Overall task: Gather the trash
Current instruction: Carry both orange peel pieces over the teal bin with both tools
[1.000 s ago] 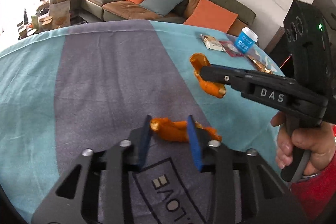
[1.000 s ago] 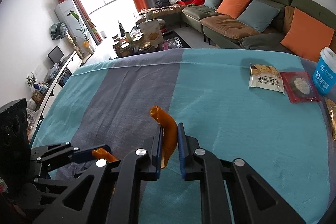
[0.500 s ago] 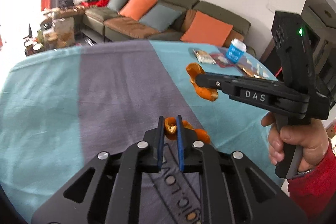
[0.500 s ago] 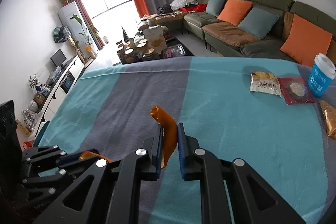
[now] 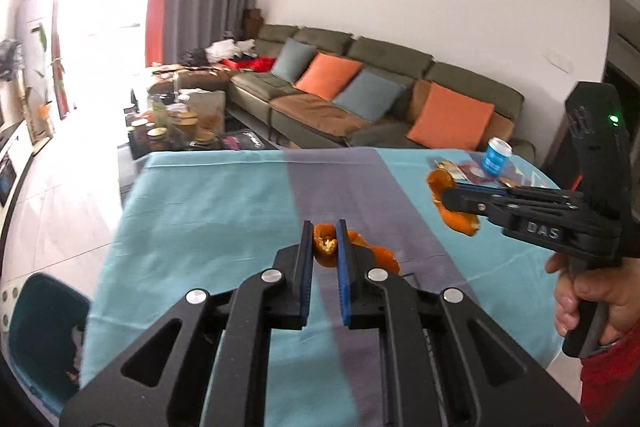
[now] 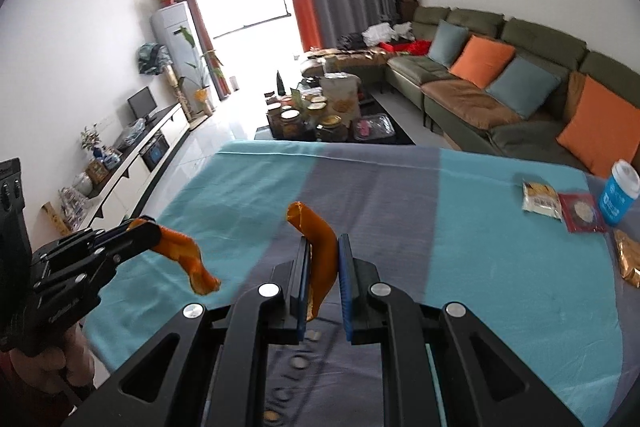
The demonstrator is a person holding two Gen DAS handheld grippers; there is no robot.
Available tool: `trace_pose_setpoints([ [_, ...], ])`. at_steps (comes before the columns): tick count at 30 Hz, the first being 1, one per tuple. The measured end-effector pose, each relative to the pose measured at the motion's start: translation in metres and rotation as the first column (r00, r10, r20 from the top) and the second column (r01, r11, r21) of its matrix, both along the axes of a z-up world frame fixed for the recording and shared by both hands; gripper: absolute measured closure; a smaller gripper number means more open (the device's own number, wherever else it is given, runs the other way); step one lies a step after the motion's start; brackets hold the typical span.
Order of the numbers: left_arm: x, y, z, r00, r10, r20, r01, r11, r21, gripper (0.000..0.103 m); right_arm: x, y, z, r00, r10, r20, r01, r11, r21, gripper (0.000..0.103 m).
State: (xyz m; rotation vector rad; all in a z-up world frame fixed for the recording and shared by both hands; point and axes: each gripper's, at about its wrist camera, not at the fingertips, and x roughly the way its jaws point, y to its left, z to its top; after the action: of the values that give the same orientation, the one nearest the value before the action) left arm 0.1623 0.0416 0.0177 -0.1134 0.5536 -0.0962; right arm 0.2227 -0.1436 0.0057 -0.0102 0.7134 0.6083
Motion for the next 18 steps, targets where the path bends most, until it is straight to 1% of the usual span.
trace_pose_setpoints([
  [8,-0.046,0.042,0.019,0.992,0.112,0.064,-0.114,0.993,0.022,0.092,-0.038,0.044,0.018,0.994,0.096,0.053,-0.096,0.995,-0.002,0.091],
  [18,-0.103,0.092,0.034,0.961,0.252,0.113,-0.257,0.966,0.024,0.092,-0.067,0.102,0.032,0.971,0.219,0.096,-0.218,0.976,-0.015,0.091],
])
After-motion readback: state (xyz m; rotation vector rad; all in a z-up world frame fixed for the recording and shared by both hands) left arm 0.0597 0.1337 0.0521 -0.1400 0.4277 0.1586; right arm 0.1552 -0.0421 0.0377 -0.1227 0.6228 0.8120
